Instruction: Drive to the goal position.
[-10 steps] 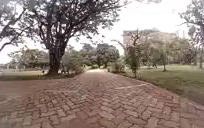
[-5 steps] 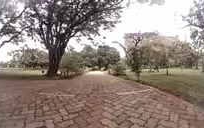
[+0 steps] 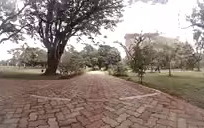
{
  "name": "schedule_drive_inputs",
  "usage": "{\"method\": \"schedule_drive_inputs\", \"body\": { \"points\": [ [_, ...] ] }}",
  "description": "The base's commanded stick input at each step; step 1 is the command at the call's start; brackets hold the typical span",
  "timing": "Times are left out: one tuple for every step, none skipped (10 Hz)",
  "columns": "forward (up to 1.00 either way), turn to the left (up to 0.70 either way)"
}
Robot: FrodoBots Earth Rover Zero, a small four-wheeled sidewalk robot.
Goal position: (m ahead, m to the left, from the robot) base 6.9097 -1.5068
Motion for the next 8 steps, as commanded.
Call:
{"method": "schedule_drive_inputs", "body": {
  "points": [
    [0.70,-0.06],
    [0.70,-0.24],
    [0.70,-0.28],
    [0.70,-0.10],
    [0.70,0.00],
    [0.70,0.00],
    [0.70,0.00],
    [0.70,0.00]
  ]
}}
